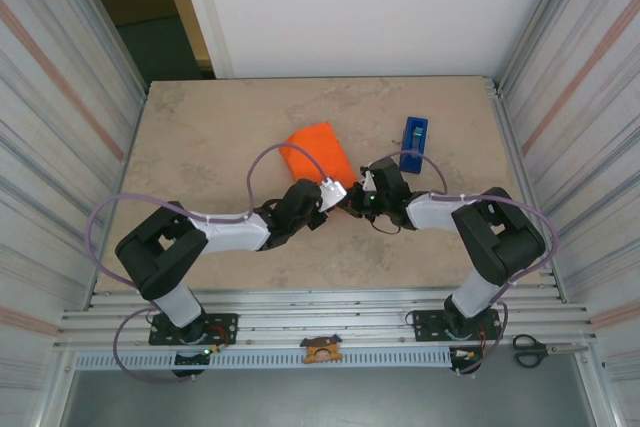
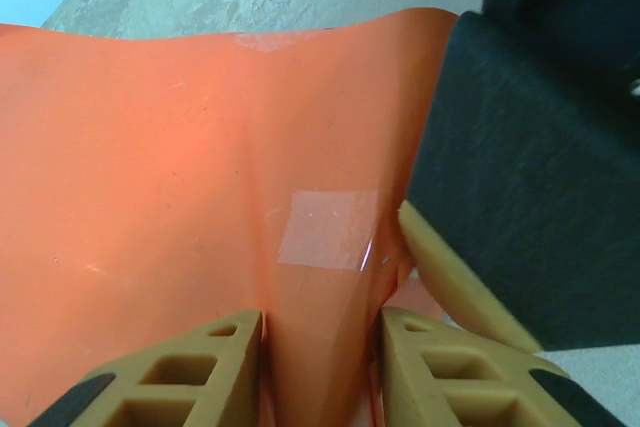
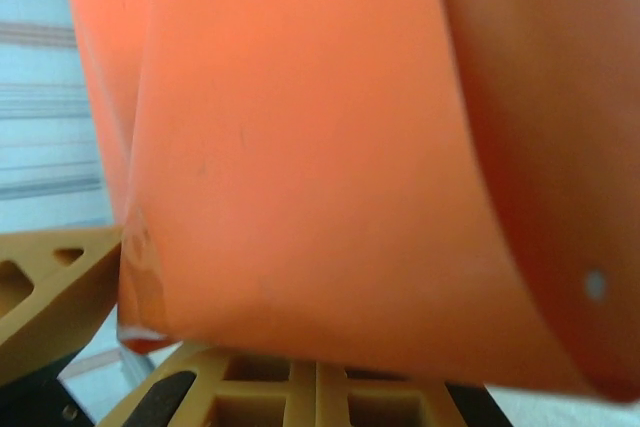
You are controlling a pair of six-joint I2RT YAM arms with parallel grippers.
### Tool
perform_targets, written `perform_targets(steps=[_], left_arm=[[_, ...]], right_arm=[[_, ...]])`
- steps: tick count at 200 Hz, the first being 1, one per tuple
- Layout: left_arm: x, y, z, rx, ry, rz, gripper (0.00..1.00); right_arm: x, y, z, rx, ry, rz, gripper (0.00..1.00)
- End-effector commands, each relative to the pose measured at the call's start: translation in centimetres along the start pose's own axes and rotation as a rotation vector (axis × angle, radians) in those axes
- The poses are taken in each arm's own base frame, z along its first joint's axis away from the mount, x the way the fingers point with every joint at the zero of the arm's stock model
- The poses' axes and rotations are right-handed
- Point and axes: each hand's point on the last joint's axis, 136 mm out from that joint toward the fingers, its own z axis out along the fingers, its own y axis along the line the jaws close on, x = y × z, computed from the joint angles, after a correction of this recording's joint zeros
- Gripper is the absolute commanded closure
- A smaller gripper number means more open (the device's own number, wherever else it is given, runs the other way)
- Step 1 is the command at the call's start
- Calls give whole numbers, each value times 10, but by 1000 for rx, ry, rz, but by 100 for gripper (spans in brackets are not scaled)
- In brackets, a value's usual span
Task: Wrap the gift box in paper
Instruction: Stick the wrapping paper to the gift box.
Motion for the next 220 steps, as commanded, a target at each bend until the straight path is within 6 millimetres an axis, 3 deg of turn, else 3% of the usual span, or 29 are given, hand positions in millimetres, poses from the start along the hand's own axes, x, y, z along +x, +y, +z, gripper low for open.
perform_targets(steps=[1,35,93,142,173,220], left_arm=[[86,-32,1,109,282,24,67],[85,-32,2,112,276,29,67],[83,-32,3,109,271,20,67],[84,-32,2,108,271,21,67],[83,-32,2,111,271,21,67],[82,-29,1,102,269,25,67]], right_arm=[[-22,9,0,-14,-138,-70,99],[-14,8,-11,-38,-133,-104,96],[4,-17,-25,38,-108,-123,96],[-17,10,-12,-45,-149,-139,97],[-29,16,-4,-69,-179,-122,97],[-12,5,-17,-45,-161,-108,96]])
